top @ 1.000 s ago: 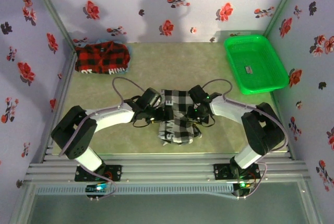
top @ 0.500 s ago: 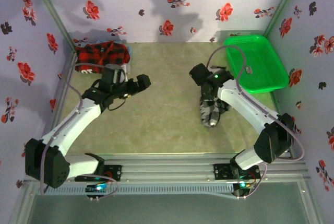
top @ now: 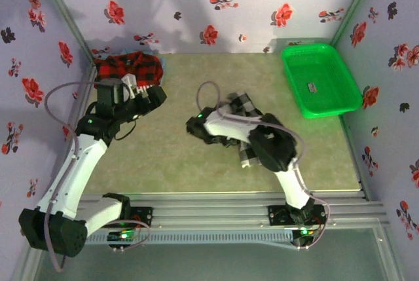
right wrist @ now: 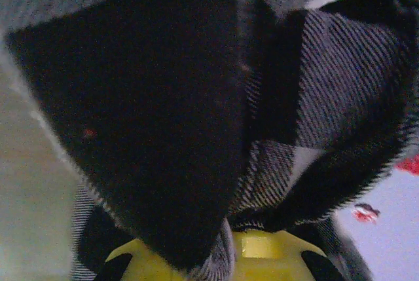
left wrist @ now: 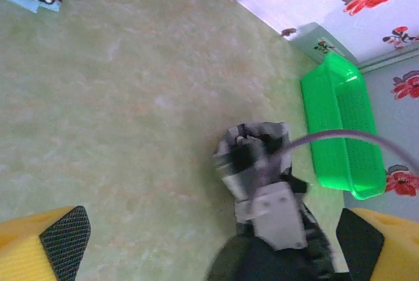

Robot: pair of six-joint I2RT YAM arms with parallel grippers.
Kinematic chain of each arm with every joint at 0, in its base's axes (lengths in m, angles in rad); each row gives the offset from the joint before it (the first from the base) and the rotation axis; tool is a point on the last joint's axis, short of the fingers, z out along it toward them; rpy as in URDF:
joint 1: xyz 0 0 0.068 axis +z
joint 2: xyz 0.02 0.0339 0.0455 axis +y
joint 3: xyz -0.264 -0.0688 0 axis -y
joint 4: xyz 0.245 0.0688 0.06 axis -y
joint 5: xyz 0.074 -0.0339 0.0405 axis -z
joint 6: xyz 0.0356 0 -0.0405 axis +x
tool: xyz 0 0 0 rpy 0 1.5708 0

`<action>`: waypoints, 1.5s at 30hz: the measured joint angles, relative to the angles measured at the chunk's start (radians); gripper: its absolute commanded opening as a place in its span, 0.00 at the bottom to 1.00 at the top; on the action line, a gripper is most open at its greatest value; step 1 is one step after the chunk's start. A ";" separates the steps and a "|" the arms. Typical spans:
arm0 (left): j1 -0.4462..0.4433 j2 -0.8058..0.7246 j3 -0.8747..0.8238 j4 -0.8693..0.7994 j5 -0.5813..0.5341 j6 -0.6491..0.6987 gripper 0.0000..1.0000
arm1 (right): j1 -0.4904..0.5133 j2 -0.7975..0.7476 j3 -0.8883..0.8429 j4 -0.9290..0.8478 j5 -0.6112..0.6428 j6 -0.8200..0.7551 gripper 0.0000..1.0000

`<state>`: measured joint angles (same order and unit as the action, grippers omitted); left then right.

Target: Fold and stack the long sleeve shirts

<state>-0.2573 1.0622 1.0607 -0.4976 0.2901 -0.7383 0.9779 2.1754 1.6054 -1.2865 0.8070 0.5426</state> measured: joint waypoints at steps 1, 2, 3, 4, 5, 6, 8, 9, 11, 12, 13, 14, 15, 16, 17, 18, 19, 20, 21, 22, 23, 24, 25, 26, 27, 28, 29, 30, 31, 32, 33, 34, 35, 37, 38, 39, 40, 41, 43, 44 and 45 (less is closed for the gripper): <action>0.003 -0.003 0.000 -0.010 0.000 0.005 1.00 | 0.024 0.033 0.028 0.005 -0.015 0.000 0.02; 0.007 -0.008 0.000 -0.020 0.000 0.010 1.00 | 0.042 0.052 0.054 0.009 -0.030 -0.001 0.06; 0.010 -0.011 0.000 -0.028 0.000 0.013 1.00 | 0.058 0.060 0.074 0.014 -0.046 -0.002 0.11; 0.011 -0.016 0.000 -0.035 0.000 0.016 1.00 | 0.072 0.060 0.092 0.018 -0.066 -0.002 0.21; 0.012 -0.021 -0.002 -0.042 -0.001 0.017 1.00 | 0.082 0.060 0.113 0.019 -0.090 -0.010 0.30; 0.013 -0.026 -0.004 -0.044 0.000 0.018 1.00 | 0.089 0.059 0.129 0.028 -0.116 -0.010 0.34; 0.016 -0.036 -0.015 -0.050 0.000 0.021 1.00 | 0.094 0.058 0.147 0.057 -0.183 -0.021 0.42; 0.018 -0.039 -0.019 -0.056 0.000 0.021 1.00 | 0.094 0.055 0.148 0.070 -0.220 -0.021 0.47; 0.025 -0.043 -0.030 -0.062 0.000 0.021 1.00 | 0.094 0.041 0.140 0.108 -0.325 -0.024 0.55; 0.029 -0.043 -0.034 -0.066 0.000 0.020 1.00 | 0.094 0.029 0.132 0.132 -0.378 -0.019 0.57; 0.034 -0.043 -0.037 -0.069 0.000 0.020 1.00 | 0.093 0.008 0.119 0.159 -0.438 -0.014 0.58; 0.039 -0.044 -0.037 -0.072 0.000 0.020 1.00 | 0.094 -0.020 0.104 0.186 -0.498 -0.009 0.59; 0.042 -0.045 -0.038 -0.074 0.000 0.020 1.00 | 0.094 -0.051 0.091 0.207 -0.550 -0.003 0.60; 0.045 -0.049 -0.039 -0.075 0.000 0.020 1.00 | 0.094 -0.087 0.081 0.224 -0.596 0.005 0.62; 0.047 -0.054 -0.041 -0.076 0.000 0.019 1.00 | 0.094 -0.133 0.075 0.239 -0.640 0.011 0.63; 0.047 -0.059 -0.044 -0.075 0.000 0.015 1.00 | 0.094 -0.179 0.072 0.248 -0.671 0.017 0.63; 0.047 -0.063 -0.049 -0.072 0.003 0.011 1.00 | 0.093 -0.224 0.071 0.254 -0.696 0.022 0.63; 0.047 -0.068 -0.058 -0.066 0.008 0.004 1.00 | 0.088 -0.280 0.066 0.262 -0.720 0.028 0.63; 0.046 -0.072 -0.074 -0.054 0.013 -0.006 1.00 | 0.078 -0.340 0.056 0.269 -0.740 0.035 0.62; 0.042 -0.072 -0.090 -0.043 0.018 -0.015 1.00 | 0.063 -0.389 0.043 0.273 -0.755 0.042 0.62; 0.034 -0.071 -0.106 -0.034 0.019 -0.024 1.00 | 0.037 -0.451 0.020 0.277 -0.771 0.046 0.60; 0.019 -0.063 -0.122 -0.024 0.018 -0.033 0.99 | -0.002 -0.510 -0.008 0.281 -0.780 0.053 0.56; -0.004 -0.051 -0.132 -0.013 0.017 -0.042 0.96 | -0.040 -0.553 -0.037 0.286 -0.783 0.053 0.53; -0.039 -0.026 -0.137 -0.002 0.018 -0.051 0.91 | -0.097 -0.600 -0.077 0.289 -0.786 0.056 0.49; -0.079 0.008 -0.136 0.013 0.020 -0.062 0.84 | -0.150 -0.633 -0.116 0.291 -0.787 0.054 0.45; -0.114 0.041 -0.136 0.031 0.020 -0.071 0.75 | -0.204 -0.654 -0.154 0.293 -0.785 0.050 0.41; -0.160 0.089 -0.133 0.051 0.021 -0.079 0.64 | -0.254 -0.665 -0.195 0.299 -0.783 0.044 0.36; -0.204 0.138 -0.131 0.072 0.021 -0.089 0.56 | -0.301 -0.668 -0.241 0.309 -0.785 0.038 0.31; -0.238 0.180 -0.129 0.088 0.021 -0.100 0.52 | -0.333 -0.667 -0.284 0.322 -0.787 0.030 0.28; -0.275 0.233 -0.125 0.112 0.022 -0.110 0.47 | -0.364 -0.661 -0.336 0.342 -0.796 0.027 0.25; -0.307 0.287 -0.122 0.139 0.023 -0.122 0.44 | -0.389 -0.657 -0.387 0.367 -0.806 0.026 0.24; -0.332 0.334 -0.118 0.159 0.025 -0.134 0.42 | -0.407 -0.652 -0.430 0.387 -0.814 0.026 0.23; -0.356 0.387 -0.108 0.181 0.026 -0.145 0.39 | -0.426 -0.645 -0.478 0.412 -0.823 0.026 0.22; -0.381 0.481 -0.081 0.209 0.025 -0.162 0.35 | -0.448 -0.631 -0.550 0.455 -0.835 0.030 0.21; -0.389 0.535 -0.057 0.222 0.025 -0.168 0.34 | -0.452 -0.625 -0.579 0.476 -0.838 0.034 0.21; -0.392 0.586 -0.030 0.232 0.026 -0.169 0.33 | -0.454 -0.624 -0.610 0.506 -0.845 0.042 0.21; -0.393 0.627 -0.003 0.237 0.025 -0.169 0.33 | -0.454 -0.624 -0.633 0.529 -0.851 0.050 0.20; -0.393 0.675 0.034 0.237 0.025 -0.169 0.32 | -0.454 -0.624 -0.661 0.559 -0.862 0.062 0.20; -0.392 0.763 0.110 0.235 0.024 -0.162 0.30 | -0.453 -0.624 -0.710 0.610 -0.881 0.090 0.19; -0.389 0.802 0.148 0.232 0.025 -0.154 0.30 | -0.447 -0.626 -0.738 0.635 -0.893 0.111 0.19; -0.389 0.842 0.189 0.225 0.025 -0.141 0.29 | -0.442 -0.633 -0.763 0.658 -0.901 0.132 0.18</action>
<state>-0.6460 1.9045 1.2499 -0.2722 0.3149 -0.8795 0.5358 1.5425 0.8429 -0.6289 -0.0940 0.6743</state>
